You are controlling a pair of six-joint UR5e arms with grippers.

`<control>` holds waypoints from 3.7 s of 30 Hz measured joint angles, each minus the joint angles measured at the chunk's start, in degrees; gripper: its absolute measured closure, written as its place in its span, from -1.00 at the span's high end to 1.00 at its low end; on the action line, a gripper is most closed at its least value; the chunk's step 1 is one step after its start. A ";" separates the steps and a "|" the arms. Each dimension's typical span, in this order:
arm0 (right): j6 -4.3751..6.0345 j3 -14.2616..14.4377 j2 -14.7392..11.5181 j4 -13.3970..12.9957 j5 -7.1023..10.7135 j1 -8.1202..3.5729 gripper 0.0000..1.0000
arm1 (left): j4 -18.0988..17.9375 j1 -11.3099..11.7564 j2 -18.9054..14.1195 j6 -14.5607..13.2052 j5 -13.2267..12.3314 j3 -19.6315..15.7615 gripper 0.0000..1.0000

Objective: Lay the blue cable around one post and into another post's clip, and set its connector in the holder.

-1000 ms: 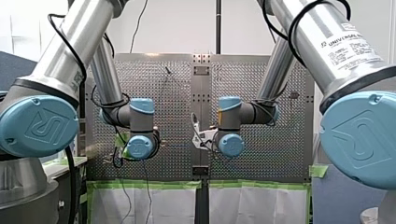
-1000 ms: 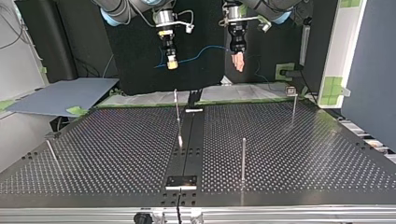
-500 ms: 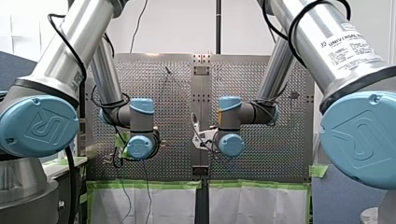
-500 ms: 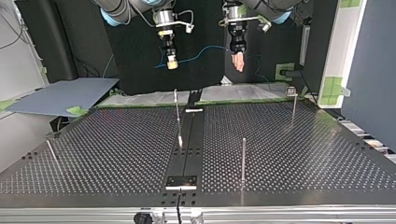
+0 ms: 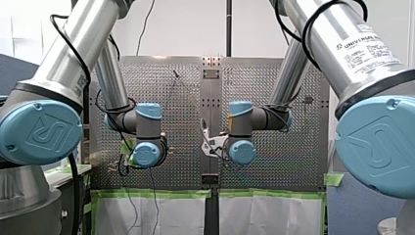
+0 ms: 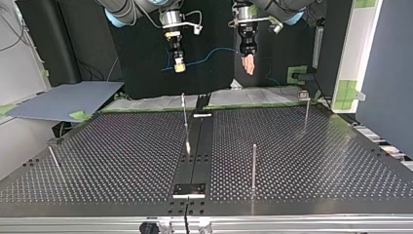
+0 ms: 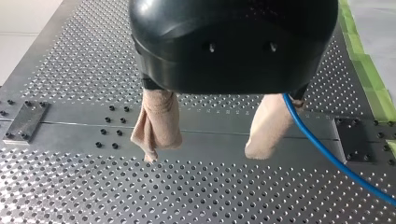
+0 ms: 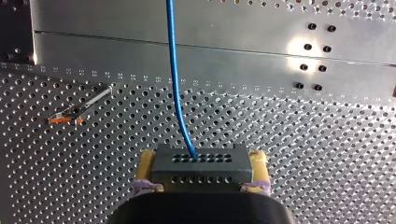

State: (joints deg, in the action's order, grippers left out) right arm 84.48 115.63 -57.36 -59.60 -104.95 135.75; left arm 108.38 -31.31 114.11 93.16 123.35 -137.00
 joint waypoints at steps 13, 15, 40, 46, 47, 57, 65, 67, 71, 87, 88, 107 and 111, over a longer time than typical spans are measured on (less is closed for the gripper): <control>0.00 0.00 0.00 0.00 0.00 0.00 -0.58 | 0.00 0.00 0.00 0.00 0.00 0.00 1.00; 0.00 0.00 0.00 0.00 0.00 0.00 -0.58 | 0.00 0.00 0.00 0.00 0.00 0.00 1.00; 0.00 0.00 0.00 0.00 0.00 0.00 -0.58 | 0.00 0.00 0.00 0.00 0.00 0.00 1.00; 0.00 0.00 0.00 0.00 0.00 0.00 -0.58 | 0.00 0.00 0.00 0.00 0.00 0.00 1.00; 0.00 0.00 0.00 0.00 0.00 0.00 -0.58 | 0.00 0.00 0.00 0.00 0.00 0.00 1.00; 0.00 0.00 0.00 0.00 0.00 0.00 -0.58 | 0.00 0.00 0.00 0.00 0.00 0.00 1.00; 0.00 0.00 0.00 0.00 0.00 0.00 -0.58 | 0.00 0.00 0.00 0.00 0.00 0.00 1.00; 0.00 0.01 0.00 0.00 0.00 0.00 -0.58 | 0.00 0.00 0.00 0.00 0.00 0.00 1.00; 0.00 0.00 0.00 0.00 0.00 0.00 -0.58 | 0.00 0.00 0.00 0.00 0.00 0.00 1.00; 0.00 0.00 0.00 0.00 0.00 0.00 -0.58 | 0.00 0.00 0.00 0.00 0.00 0.00 1.00; 0.00 0.00 0.00 0.00 0.00 0.00 -0.58 | 0.00 0.00 0.00 0.00 0.00 0.00 1.00; 0.00 0.00 0.00 0.00 0.00 0.00 -1.00 | 0.00 0.00 0.00 0.00 0.00 0.00 1.00; 0.00 0.00 0.00 0.00 0.00 0.00 -1.00 | 0.00 0.00 0.00 0.00 0.00 0.00 1.00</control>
State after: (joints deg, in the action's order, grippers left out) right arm 84.48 115.63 -57.36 -59.60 -104.95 135.75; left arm 108.38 -31.31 114.11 93.16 123.35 -137.00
